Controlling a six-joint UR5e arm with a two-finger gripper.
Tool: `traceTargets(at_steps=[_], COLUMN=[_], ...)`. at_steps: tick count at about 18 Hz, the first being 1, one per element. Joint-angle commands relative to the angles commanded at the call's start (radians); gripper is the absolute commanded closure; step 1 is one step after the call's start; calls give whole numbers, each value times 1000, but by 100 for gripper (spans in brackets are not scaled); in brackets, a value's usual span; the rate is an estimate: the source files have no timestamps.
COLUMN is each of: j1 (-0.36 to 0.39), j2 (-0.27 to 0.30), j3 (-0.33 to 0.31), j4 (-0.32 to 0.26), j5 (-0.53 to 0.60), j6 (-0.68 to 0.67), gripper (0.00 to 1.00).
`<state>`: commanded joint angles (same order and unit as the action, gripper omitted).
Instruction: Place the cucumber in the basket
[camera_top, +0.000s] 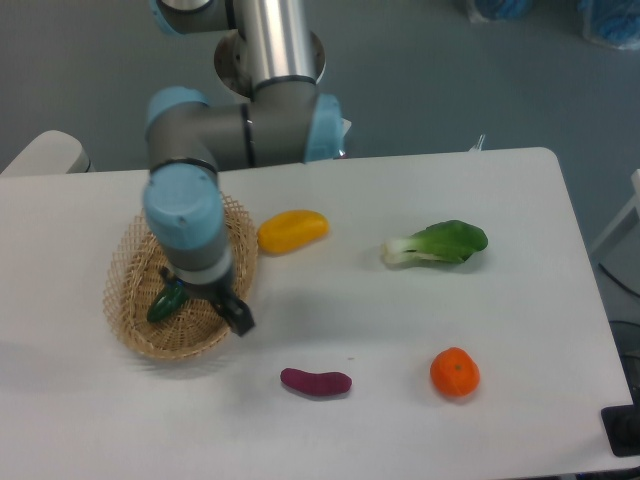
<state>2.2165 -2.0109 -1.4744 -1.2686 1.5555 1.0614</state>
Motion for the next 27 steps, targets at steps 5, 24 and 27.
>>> traceTargets(at_steps=[5, 24, 27], j1=[54, 149, 149], j2=[-103, -244, -244], j3=[136, 275, 272], j4=[2, 14, 21], j5=[-9, 3, 3], j6=[19, 172, 172], gripper=[0, 0, 0])
